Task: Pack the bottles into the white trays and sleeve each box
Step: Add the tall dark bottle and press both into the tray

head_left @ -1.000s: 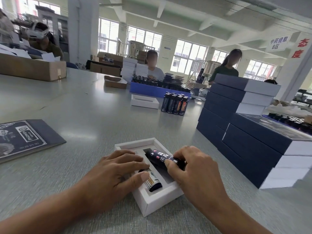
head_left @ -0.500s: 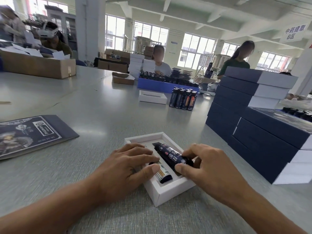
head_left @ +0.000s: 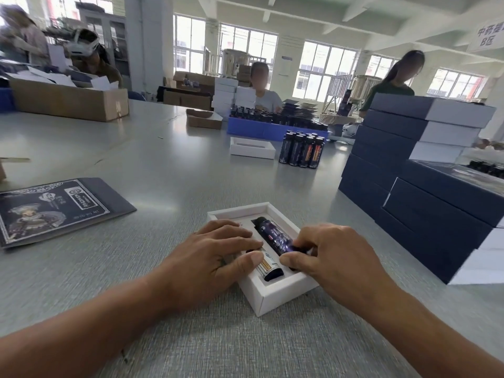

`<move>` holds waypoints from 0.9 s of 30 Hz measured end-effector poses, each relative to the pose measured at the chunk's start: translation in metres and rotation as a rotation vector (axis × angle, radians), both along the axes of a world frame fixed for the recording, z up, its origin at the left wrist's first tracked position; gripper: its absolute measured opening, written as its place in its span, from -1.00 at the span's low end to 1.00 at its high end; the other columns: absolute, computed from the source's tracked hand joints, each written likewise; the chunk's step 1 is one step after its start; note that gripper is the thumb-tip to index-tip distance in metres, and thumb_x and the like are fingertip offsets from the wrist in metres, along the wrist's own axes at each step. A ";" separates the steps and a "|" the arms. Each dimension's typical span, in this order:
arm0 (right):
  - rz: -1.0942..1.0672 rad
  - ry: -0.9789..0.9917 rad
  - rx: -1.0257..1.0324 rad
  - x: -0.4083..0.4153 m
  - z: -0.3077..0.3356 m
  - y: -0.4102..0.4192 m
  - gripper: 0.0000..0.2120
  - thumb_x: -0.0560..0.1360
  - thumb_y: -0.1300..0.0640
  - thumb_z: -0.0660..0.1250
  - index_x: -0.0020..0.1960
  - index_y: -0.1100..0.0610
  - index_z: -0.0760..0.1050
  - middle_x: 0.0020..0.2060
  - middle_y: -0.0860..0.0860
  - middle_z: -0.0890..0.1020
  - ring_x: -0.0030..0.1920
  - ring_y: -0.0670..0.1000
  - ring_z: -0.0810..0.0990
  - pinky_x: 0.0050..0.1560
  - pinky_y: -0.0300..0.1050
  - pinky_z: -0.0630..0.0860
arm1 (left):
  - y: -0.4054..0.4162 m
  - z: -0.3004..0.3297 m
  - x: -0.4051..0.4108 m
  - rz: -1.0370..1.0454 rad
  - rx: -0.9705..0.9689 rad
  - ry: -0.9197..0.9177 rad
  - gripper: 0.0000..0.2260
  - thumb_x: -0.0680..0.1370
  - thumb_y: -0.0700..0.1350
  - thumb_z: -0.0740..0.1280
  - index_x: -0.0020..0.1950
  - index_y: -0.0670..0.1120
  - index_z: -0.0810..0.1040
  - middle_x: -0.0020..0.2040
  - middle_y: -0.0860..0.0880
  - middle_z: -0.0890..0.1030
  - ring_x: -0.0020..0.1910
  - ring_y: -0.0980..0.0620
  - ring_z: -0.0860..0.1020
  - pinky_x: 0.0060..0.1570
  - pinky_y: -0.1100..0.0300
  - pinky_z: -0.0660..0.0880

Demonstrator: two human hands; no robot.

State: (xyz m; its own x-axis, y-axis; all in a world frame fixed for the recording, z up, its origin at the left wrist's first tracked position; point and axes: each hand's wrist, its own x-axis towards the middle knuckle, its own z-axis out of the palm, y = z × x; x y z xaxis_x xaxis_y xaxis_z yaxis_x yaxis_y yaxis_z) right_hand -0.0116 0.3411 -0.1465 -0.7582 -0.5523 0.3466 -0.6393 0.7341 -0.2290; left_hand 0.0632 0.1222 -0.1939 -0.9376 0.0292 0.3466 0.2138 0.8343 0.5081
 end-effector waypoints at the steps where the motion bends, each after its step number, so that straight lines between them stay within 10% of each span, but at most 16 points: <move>1: -0.010 0.007 0.005 0.000 -0.001 -0.001 -0.64 0.40 -0.34 0.38 -0.01 -0.09 0.61 -0.12 -0.18 0.62 -0.14 -0.19 0.53 -0.13 -0.15 0.50 | 0.000 0.000 0.000 0.000 0.000 -0.004 -0.43 0.47 0.50 -0.02 0.29 0.32 0.54 0.33 0.36 0.46 0.41 0.37 0.21 0.44 0.15 0.26; 16: 0.091 -0.088 0.188 -0.008 0.009 -0.006 -0.59 0.51 -0.23 0.33 0.27 -0.08 0.58 -0.14 -0.18 0.54 -0.20 -0.16 0.49 -0.25 -0.17 0.40 | 0.002 0.000 0.000 0.009 0.015 -0.015 -0.44 0.48 0.46 0.00 0.30 0.29 0.54 0.34 0.27 0.49 0.41 0.29 0.24 0.42 0.00 0.29; 22: 0.079 -0.107 0.166 -0.002 0.010 -0.002 -0.60 0.53 -0.20 0.32 0.31 -0.08 0.56 0.31 -0.09 0.48 0.24 -0.02 0.45 0.20 0.04 0.48 | 0.003 0.001 0.001 0.009 0.009 -0.023 -0.44 0.48 0.45 0.01 0.31 0.28 0.54 0.35 0.26 0.49 0.40 0.29 0.24 0.42 -0.01 0.30; 27: 0.080 -0.198 0.049 0.002 -0.002 0.000 -0.65 0.59 -0.15 0.25 0.34 -0.12 0.49 0.37 -0.09 0.47 0.17 -0.05 0.52 0.14 -0.06 0.52 | 0.006 0.004 0.004 0.018 -0.021 -0.013 -0.46 0.51 0.42 0.00 0.32 0.26 0.54 0.36 0.23 0.49 0.41 0.27 0.26 0.42 0.03 0.29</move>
State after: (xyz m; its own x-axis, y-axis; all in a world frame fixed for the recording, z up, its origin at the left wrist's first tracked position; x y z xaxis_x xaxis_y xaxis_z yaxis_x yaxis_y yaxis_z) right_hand -0.0098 0.3413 -0.1484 -0.7619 -0.6259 0.1665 -0.6420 0.6960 -0.3214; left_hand 0.0668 0.1280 -0.1897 -0.9423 0.0198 0.3341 0.1925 0.8486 0.4928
